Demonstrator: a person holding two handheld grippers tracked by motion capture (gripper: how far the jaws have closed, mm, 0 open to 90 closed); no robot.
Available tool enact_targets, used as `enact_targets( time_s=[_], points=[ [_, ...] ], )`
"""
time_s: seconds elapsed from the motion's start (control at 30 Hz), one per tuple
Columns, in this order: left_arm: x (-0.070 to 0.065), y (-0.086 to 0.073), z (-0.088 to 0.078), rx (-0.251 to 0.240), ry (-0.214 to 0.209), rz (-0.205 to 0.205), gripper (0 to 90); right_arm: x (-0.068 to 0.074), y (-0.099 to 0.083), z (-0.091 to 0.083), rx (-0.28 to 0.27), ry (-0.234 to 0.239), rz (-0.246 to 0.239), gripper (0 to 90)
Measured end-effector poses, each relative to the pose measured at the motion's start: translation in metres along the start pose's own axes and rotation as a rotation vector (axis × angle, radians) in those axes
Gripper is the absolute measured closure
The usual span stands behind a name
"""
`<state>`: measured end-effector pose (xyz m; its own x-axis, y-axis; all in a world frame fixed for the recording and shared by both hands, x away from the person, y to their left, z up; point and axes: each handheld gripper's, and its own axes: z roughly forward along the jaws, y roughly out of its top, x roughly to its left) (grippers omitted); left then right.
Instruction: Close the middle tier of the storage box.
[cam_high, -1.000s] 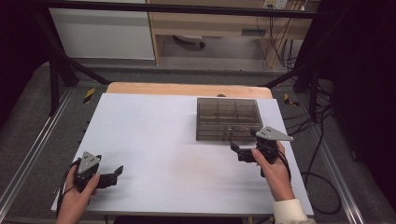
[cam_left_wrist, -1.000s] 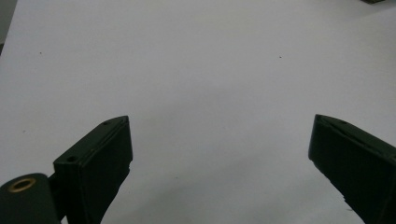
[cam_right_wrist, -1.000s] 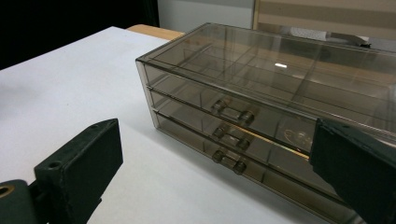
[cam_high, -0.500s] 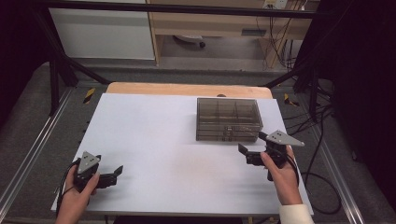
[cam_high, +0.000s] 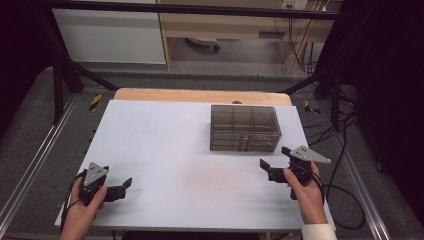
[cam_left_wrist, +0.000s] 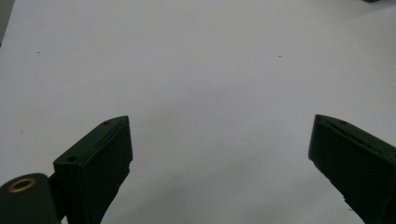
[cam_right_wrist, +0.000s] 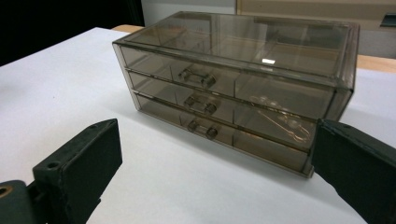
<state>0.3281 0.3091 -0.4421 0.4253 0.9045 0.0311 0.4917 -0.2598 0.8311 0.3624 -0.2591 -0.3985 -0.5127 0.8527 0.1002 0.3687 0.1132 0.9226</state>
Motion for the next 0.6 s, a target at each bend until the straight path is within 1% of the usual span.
enact_targets(
  time_s=[0.13, 0.23, 0.33, 0.5, 0.6],
  points=[
    [0.002, 0.000, 0.000, -0.004, 0.003, -0.007, 6.1, -0.002, -0.006, -0.004, -0.003, -0.007, 0.019, 2.8],
    [0.002, 0.000, -0.001, -0.004, 0.002, -0.007, 6.1, -0.005, -0.011, -0.006, 0.001, -0.012, 0.022, 2.9],
    [0.002, 0.000, -0.001, -0.004, 0.000, -0.008, 6.1, -0.006, -0.016, -0.007, 0.017, -0.020, 0.021, 3.3],
    [0.002, 0.000, 0.000, -0.004, 0.000, -0.007, 6.1, -0.006, -0.025, -0.007, 0.035, -0.017, 0.019, 4.3],
    [0.001, 0.000, 0.000, 0.001, -0.003, -0.005, 6.1, -0.005, -0.030, -0.006, 0.058, -0.015, 0.016, 5.3]
  ],
)
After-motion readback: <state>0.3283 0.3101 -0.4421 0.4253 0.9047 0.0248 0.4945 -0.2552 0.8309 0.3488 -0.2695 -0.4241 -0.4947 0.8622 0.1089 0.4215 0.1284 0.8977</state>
